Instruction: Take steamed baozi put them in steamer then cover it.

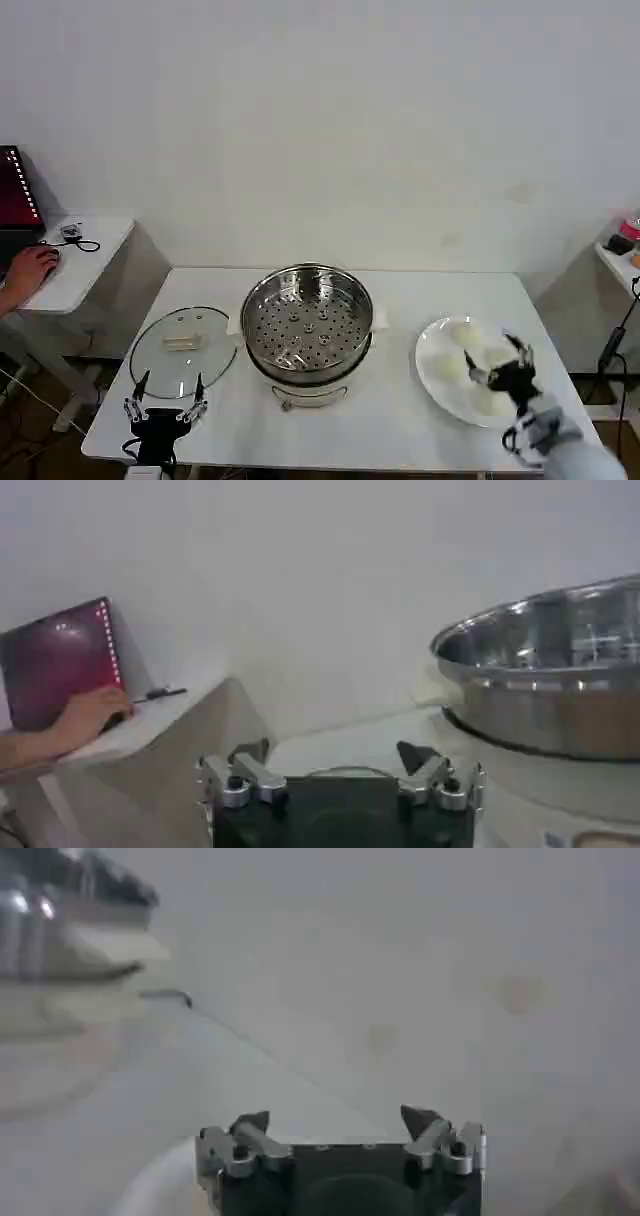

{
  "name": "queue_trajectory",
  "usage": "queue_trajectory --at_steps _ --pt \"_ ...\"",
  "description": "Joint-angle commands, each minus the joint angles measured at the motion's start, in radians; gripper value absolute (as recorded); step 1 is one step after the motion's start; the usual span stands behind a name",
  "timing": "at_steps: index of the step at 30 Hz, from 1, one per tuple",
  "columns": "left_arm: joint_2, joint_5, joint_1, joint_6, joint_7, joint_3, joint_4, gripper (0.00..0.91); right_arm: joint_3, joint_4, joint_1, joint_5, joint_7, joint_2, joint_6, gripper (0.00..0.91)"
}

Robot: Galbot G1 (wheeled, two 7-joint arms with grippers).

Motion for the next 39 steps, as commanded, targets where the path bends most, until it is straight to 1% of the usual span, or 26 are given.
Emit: queue_trajectory --at_steps 1,2,3,4,5,6,7,8,9,10,11,12,13,15,16,19,21,25,30,34,39 --pt "-0.005 0.035 -0.011 -0.006 0.034 -0.012 0.018 0.907 -0.158 -0.289 0.467 -0.407 -0.437 -0.348 0.029 0.907" --pt "-0.006 0.036 -0.012 -0.007 0.034 -0.011 0.020 0.907 -0.185 -0.312 0.504 -0.441 -0.453 -0.357 0.056 0.907" --pt "-0.009 0.039 -0.015 -0.007 0.035 -0.010 0.020 0.907 -0.239 -0.343 0.567 -0.475 -0.498 -0.367 0.082 0.907" --pt "-0.010 0.041 -0.020 -0.007 0.037 -0.008 0.019 0.907 -0.306 -0.375 0.677 -0.494 -0.545 -0.377 0.132 0.907" --pt "-0.011 0.043 -0.021 -0.006 0.038 -0.008 0.018 0.907 -0.374 -0.410 0.716 -0.500 -0.581 -0.382 0.146 0.907" --pt "-0.010 0.047 -0.026 -0.006 0.040 -0.007 0.018 0.907 -0.434 -0.432 0.765 -0.505 -0.629 -0.386 0.184 0.907" --pt "-0.009 0.051 -0.029 -0.006 0.041 -0.007 0.018 0.907 -0.531 -0.459 0.840 -0.505 -0.675 -0.388 0.214 0.907" --pt "-0.007 0.053 -0.031 -0.006 0.042 -0.007 0.019 0.907 -0.570 -0.470 0.883 -0.498 -0.714 -0.388 0.234 0.907" --pt "-0.005 0.054 -0.034 -0.006 0.043 -0.008 0.023 0.907 -0.699 -0.502 0.986 -0.465 -0.753 -0.386 0.246 0.907" --pt "-0.004 0.056 -0.036 -0.007 0.044 -0.010 0.026 0.907 -0.762 -0.520 1.044 -0.436 -0.802 -0.380 0.244 0.907" --pt "-0.003 0.056 -0.038 -0.006 0.045 -0.009 0.028 0.907 -0.781 -0.523 1.064 -0.427 -0.815 -0.379 0.244 0.907" --pt "-0.003 0.058 -0.038 -0.006 0.045 -0.009 0.032 0.907 -0.829 -0.533 1.098 -0.378 -0.852 -0.373 0.244 0.907" --pt "-0.004 0.060 -0.041 -0.007 0.045 -0.009 0.034 0.907 -0.914 -0.552 1.133 -0.340 -0.904 -0.371 0.227 0.907" --pt "-0.006 0.061 -0.046 -0.007 0.045 -0.009 0.039 0.907 -0.992 -0.563 1.165 -0.309 -0.967 -0.371 0.193 0.907" --pt "-0.007 0.062 -0.048 -0.007 0.046 -0.007 0.041 0.907 -1.028 -0.567 1.179 -0.304 -0.983 -0.373 0.183 0.907" --pt "-0.010 0.065 -0.056 -0.007 0.048 -0.006 0.052 0.907 -1.091 -0.593 1.190 -0.296 -0.993 -0.367 0.159 0.907" --pt "-0.011 0.068 -0.056 -0.009 0.050 -0.005 0.054 0.907 -1.102 -0.611 1.182 -0.275 -0.974 -0.356 0.143 0.907" --pt "-0.008 0.071 -0.060 -0.010 0.053 -0.005 0.056 0.907 -1.107 -0.647 1.168 -0.253 -0.935 -0.319 0.116 0.907" --pt "-0.010 0.084 -0.059 -0.016 0.057 -0.007 0.057 0.907 -1.076 -0.699 1.164 -0.268 -0.873 -0.239 0.106 0.907" --pt "-0.011 0.094 -0.050 -0.025 0.060 -0.010 0.054 0.907 -1.070 -0.717 1.166 -0.270 -0.858 -0.190 0.097 0.907" --pt "-0.008 0.093 -0.045 -0.027 0.060 -0.027 0.045 0.907 -1.089 -0.734 1.174 -0.270 -0.842 -0.139 0.093 0.907"
